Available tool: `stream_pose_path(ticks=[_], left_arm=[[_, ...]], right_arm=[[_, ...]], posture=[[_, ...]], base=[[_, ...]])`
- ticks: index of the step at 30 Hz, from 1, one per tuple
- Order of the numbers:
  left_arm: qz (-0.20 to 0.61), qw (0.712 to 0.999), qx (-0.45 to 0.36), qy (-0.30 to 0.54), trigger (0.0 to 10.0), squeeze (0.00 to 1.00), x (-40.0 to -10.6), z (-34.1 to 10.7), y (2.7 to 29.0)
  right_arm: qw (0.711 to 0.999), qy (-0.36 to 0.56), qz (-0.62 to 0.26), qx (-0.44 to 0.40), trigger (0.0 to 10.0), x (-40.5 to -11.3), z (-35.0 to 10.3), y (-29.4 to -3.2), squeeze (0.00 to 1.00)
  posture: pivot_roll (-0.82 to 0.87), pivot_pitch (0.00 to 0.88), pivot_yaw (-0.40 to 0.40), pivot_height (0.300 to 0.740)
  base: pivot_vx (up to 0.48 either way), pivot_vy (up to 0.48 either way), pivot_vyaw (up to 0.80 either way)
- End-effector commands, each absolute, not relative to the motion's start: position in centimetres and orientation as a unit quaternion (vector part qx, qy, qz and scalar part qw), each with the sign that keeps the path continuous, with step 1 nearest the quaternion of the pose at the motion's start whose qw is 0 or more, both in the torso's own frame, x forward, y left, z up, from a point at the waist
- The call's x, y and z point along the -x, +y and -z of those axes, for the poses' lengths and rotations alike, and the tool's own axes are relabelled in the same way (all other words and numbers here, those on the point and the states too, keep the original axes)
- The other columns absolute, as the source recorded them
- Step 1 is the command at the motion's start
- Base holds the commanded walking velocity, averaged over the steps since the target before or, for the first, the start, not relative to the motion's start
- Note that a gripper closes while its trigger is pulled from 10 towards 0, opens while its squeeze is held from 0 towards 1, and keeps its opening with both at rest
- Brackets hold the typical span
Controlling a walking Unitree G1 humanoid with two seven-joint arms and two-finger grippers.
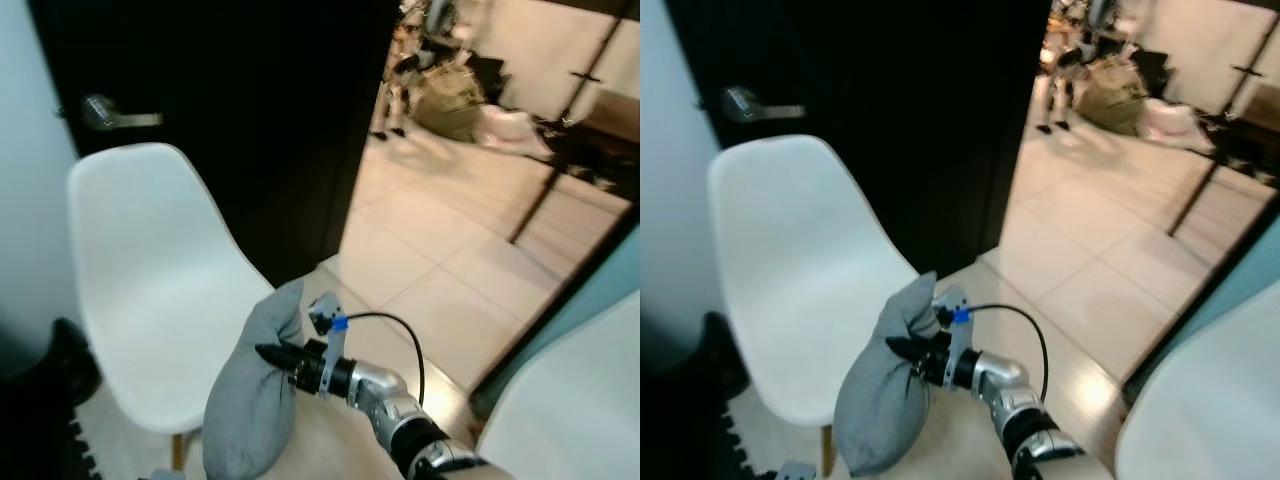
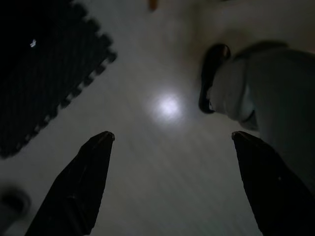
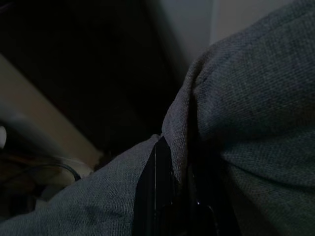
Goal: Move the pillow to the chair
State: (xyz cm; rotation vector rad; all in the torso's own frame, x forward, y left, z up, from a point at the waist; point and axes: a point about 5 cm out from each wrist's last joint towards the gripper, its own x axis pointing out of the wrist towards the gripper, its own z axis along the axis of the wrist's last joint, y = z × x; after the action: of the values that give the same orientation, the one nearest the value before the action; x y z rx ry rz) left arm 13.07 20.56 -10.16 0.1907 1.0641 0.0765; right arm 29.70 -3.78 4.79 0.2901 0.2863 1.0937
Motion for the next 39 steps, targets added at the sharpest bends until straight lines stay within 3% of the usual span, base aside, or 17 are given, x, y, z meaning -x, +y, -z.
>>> stream_pose_path(ticks=[1,25,29,39], left_arm=[[-0.014,0.849,-0.078,0.523,10.0,0.0,-12.2,10.7,19.0],[-0.013,0.863,-0.084,0.498,10.0,0.0,-13.8,10.1,19.0],[-0.025,0.874,-0.068,0.48,10.0,0.0,-14.9,9.7,19.1],[-0.033,0.926,-0.066,0.371,10.0,0.0,-20.2,6.9,19.0]], right_arm=[[0.824,0.098,-0.535,-0.158,10.0,-29.9,-6.4,-0.9,0.0],[0.869,0.117,-0.438,-0.198,10.0,-31.4,-6.2,-2.9,0.0],[0.882,0.122,-0.418,-0.181,10.0,-32.0,-6.5,-3.2,0.0],[0.893,0.069,-0.378,-0.235,10.0,-34.2,-9.3,-4.2,0.0]], posture=[[0.21,0.0,-0.135,0.74],[0.22,0.0,-0.135,0.74],[0.21,0.0,-0.135,0.74],[0.22,0.0,-0.144,0.74]], base=[[0.0,0.0,0.76],[0.0,0.0,0.68],[0.0,0.0,0.0],[0.12,0.0,0.0]])
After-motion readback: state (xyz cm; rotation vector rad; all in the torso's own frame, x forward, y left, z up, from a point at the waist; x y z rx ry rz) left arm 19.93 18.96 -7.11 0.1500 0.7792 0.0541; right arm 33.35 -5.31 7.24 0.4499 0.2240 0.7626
